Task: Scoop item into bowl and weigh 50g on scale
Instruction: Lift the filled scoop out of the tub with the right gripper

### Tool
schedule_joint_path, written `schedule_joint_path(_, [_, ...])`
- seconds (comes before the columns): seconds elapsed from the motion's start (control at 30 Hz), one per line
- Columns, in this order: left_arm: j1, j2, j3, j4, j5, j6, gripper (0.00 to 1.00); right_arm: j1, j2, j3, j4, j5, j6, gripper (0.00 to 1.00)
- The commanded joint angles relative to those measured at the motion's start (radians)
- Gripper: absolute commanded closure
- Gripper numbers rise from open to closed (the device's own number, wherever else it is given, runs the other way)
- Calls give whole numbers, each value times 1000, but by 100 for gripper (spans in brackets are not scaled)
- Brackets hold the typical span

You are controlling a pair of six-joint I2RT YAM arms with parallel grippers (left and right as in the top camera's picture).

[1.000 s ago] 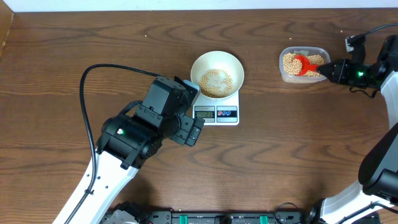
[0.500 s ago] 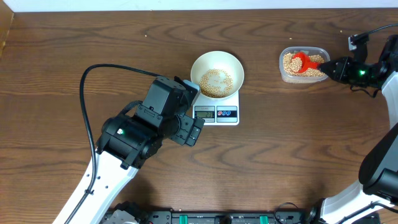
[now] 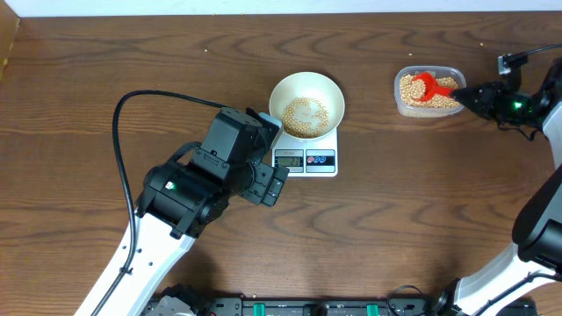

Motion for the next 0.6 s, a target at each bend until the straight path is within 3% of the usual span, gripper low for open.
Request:
schedule_joint_path(0.0, [6,5,26,-2,2,7,8,-20,1,-5,6,-80,16,99])
schedule_joint_path(0.57, [6,5,26,-2,2,7,8,-50,1,-5,84,-243,34,99])
